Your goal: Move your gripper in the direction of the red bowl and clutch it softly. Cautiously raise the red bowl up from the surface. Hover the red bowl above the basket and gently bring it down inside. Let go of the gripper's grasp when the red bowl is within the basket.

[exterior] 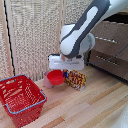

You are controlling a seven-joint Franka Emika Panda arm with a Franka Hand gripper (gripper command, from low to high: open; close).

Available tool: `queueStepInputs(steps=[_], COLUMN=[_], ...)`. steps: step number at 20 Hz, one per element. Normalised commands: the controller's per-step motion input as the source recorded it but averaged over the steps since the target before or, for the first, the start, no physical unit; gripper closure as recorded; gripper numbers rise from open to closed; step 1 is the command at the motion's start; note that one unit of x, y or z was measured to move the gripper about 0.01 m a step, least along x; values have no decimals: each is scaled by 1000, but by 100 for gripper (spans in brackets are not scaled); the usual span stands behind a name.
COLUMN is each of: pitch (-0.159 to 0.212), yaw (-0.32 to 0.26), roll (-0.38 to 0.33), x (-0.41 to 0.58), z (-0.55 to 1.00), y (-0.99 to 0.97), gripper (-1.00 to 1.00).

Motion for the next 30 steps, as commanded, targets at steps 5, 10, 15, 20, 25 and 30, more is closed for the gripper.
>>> queueStepInputs(steps=[5, 10, 15, 20, 25, 30], pitch=[80, 146, 122, 88, 60, 30], yaw=[-13, 23, 41, 49, 52, 56], roll=[20, 15, 2, 0, 0, 0], x=[407, 450, 504, 353, 202, 73], z=[619, 440, 473, 469, 325, 81], y=[139, 503, 703, 788, 828, 809], gripper=[100, 100, 100, 100, 100, 100])
